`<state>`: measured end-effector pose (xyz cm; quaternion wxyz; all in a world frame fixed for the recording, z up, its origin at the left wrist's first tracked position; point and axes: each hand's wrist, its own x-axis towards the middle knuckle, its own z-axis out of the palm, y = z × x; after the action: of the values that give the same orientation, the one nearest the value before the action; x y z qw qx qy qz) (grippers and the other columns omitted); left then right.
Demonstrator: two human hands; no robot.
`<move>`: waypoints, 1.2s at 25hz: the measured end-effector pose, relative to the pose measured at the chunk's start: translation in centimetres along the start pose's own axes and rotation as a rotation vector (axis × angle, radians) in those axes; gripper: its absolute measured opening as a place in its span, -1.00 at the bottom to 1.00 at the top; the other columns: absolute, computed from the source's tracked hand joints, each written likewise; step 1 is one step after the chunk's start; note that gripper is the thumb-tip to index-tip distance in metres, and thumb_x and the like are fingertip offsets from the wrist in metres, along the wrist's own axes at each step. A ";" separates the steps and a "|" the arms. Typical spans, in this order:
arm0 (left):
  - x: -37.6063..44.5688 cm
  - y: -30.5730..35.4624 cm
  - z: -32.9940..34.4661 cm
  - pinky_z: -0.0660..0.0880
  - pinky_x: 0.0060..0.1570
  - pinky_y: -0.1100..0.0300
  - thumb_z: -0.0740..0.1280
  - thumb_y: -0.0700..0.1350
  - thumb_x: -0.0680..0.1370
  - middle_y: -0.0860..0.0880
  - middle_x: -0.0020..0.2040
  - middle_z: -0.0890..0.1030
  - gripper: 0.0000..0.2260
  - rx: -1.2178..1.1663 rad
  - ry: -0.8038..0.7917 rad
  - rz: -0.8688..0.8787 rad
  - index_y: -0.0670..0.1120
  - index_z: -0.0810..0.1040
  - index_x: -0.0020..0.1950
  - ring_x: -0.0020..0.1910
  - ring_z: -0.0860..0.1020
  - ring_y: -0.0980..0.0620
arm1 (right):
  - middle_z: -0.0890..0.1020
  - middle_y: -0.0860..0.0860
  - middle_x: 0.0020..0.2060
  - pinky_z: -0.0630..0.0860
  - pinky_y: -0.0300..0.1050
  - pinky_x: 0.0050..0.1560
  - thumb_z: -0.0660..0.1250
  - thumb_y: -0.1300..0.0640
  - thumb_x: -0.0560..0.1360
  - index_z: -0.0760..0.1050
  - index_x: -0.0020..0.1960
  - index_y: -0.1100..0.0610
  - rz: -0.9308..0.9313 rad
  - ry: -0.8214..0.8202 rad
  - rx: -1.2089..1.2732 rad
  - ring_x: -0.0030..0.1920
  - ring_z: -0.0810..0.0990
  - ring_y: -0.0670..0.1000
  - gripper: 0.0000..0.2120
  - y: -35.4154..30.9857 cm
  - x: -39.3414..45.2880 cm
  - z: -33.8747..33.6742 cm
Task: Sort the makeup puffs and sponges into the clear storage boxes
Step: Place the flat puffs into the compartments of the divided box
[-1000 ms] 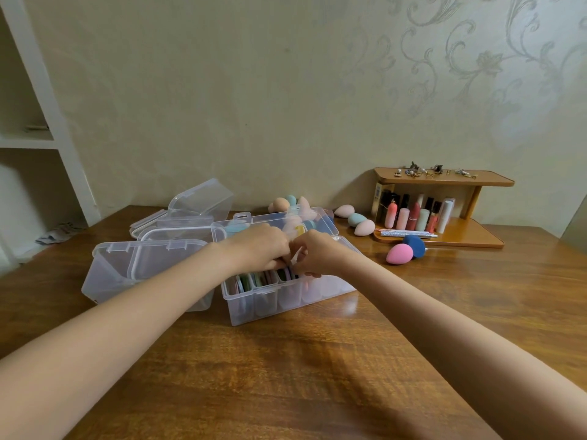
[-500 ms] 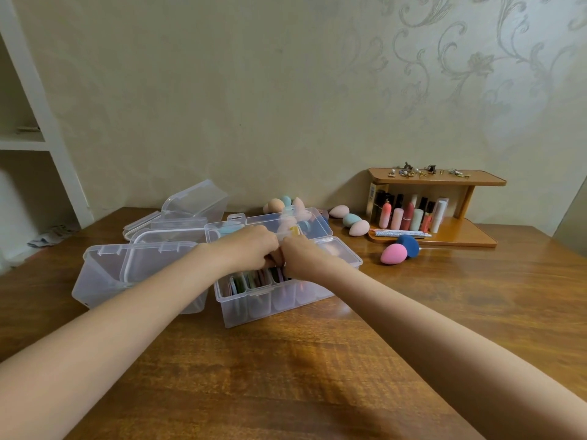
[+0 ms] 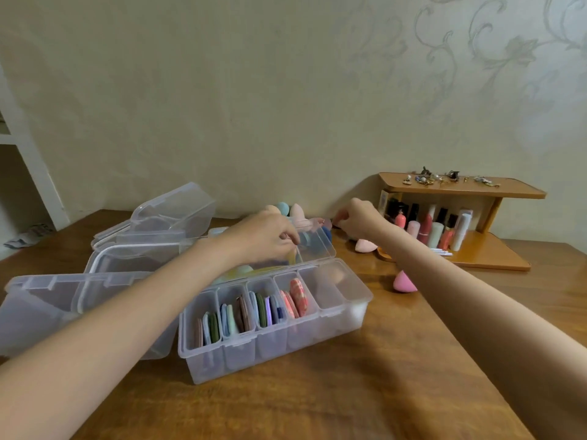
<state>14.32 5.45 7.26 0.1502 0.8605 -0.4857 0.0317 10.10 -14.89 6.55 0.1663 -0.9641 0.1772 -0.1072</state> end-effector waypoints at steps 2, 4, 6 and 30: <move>0.3 -0.3 0.8 0.45 0.07 0.19 0.25 -0.04 0.48 -0.07 0.06 0.64 -0.75 0.015 -0.031 0.024 0.01 0.64 0.08 0.10 0.53 -0.02 | 0.60 0.16 0.16 0.51 -0.09 0.08 0.21 0.28 0.55 0.55 0.21 0.20 -0.023 -0.061 -0.057 0.07 0.58 0.13 -0.73 0.4 3.3 2.0; 0.6 -0.7 1.4 0.48 0.05 0.15 0.27 -0.10 0.51 -0.02 0.05 0.64 -0.80 0.014 -0.049 0.064 0.00 0.64 0.07 0.04 0.56 0.00 | 0.60 0.14 0.13 0.49 -0.08 0.03 0.21 0.19 0.56 0.54 0.22 0.16 -0.019 -0.099 -0.056 -0.01 0.56 0.10 -0.73 0.7 6.0 3.3; 0.6 -1.3 1.7 0.49 0.05 0.07 0.27 -0.12 0.51 0.01 0.05 0.61 -0.81 0.008 -0.054 0.083 0.01 0.62 0.06 0.02 0.55 0.03 | 0.60 0.15 0.13 0.45 -0.08 0.03 0.21 0.10 0.57 0.51 0.22 0.18 0.001 -0.116 -0.065 0.03 0.55 0.14 -0.72 1.2 8.4 4.4; -3.3 1.8 1.9 0.46 0.09 0.14 0.34 -0.05 0.51 0.04 0.06 0.53 -0.86 -0.075 -0.125 0.062 -0.02 0.51 0.05 0.07 0.49 0.09 | 0.61 0.02 -0.05 0.51 -0.24 -0.20 0.43 0.13 0.40 0.47 0.11 0.10 -0.176 -0.189 0.063 -0.08 0.58 -0.01 -0.69 -4.4 -11.0 0.1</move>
<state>10.90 6.74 5.17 0.1508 0.8391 -0.5215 -0.0358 1.37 -6.85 6.37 0.2024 -0.9760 0.0720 -0.0356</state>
